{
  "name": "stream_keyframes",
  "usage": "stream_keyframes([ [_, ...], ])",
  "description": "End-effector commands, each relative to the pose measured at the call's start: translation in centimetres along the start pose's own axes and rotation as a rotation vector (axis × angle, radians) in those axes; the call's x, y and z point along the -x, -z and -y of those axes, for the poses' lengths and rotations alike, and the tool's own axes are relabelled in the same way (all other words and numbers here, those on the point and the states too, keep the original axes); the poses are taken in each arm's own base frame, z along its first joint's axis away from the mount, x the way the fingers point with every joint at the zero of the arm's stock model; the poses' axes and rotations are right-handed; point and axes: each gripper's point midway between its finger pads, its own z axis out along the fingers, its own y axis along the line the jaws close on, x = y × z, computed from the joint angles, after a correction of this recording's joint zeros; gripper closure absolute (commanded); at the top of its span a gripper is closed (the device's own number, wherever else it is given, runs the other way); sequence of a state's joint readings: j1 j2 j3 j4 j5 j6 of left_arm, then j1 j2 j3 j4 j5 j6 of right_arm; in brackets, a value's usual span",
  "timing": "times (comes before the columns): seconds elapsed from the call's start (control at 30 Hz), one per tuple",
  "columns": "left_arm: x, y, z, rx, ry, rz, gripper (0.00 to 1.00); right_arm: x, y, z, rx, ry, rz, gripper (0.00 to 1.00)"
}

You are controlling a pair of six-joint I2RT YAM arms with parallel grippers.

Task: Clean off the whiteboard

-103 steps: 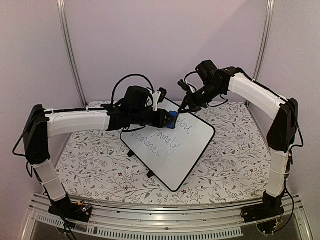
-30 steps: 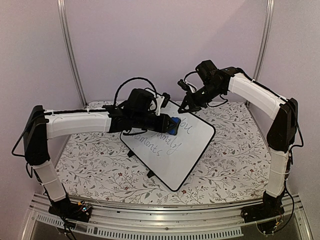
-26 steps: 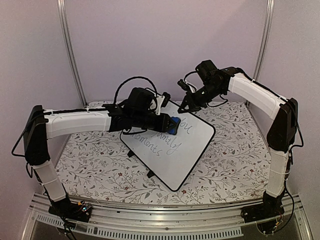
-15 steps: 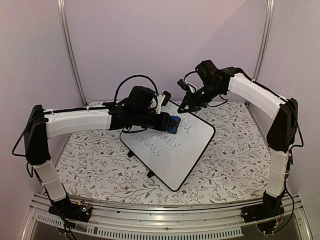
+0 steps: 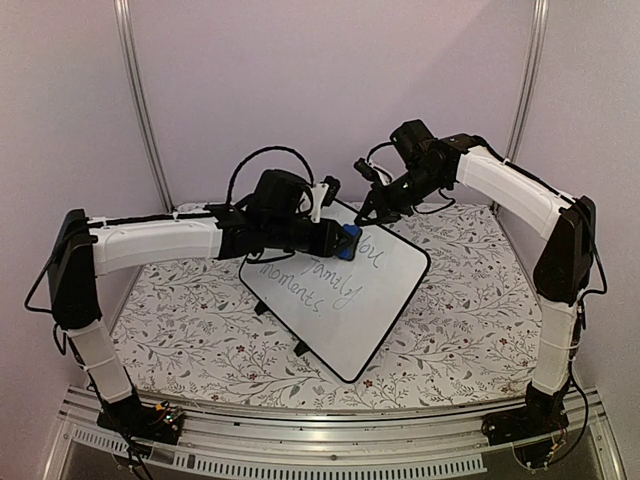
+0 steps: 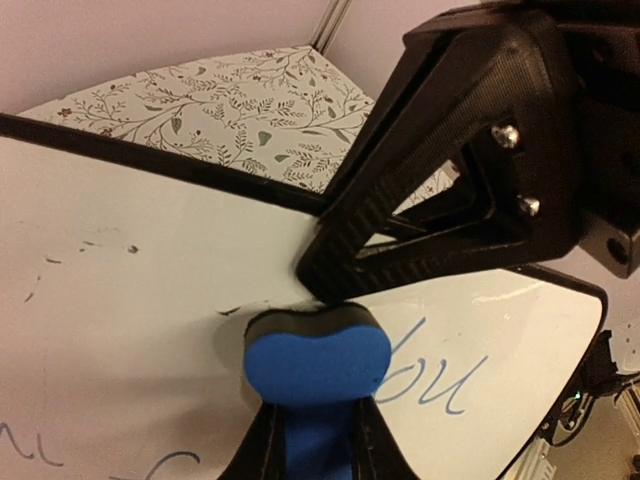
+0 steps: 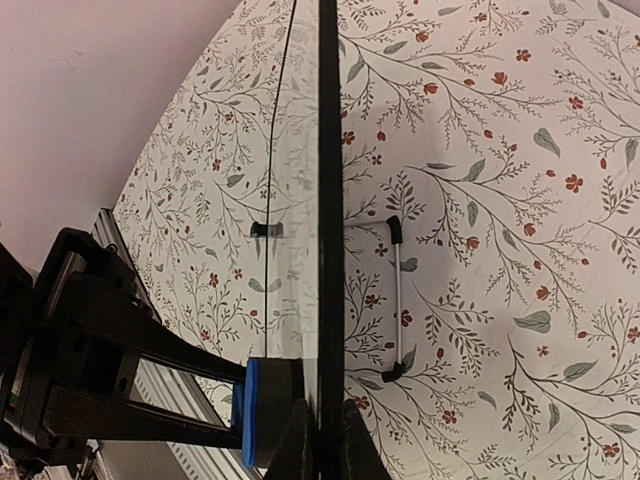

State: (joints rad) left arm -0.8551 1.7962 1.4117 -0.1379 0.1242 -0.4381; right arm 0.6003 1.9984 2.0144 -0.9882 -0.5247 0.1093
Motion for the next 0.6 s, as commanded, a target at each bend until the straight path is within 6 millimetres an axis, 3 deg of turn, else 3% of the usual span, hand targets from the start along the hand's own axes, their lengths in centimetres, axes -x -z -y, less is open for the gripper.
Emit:
stream_keyframes([
  [0.0,-5.6,-1.0,-3.8,0.083,0.059,-0.107,1.00,-1.5,-1.1,-3.3,0.038,0.141,-0.051,1.00],
  [0.27,-9.2,-0.1,-4.1,0.083,0.092,-0.151,1.00,-1.3,-1.0,-3.5,0.039,0.144,-0.045,1.00],
  [0.57,-10.8,0.1,-3.5,0.069,0.099,-0.176,1.00,-1.4,-1.1,-3.3,0.035,0.142,-0.050,1.00],
])
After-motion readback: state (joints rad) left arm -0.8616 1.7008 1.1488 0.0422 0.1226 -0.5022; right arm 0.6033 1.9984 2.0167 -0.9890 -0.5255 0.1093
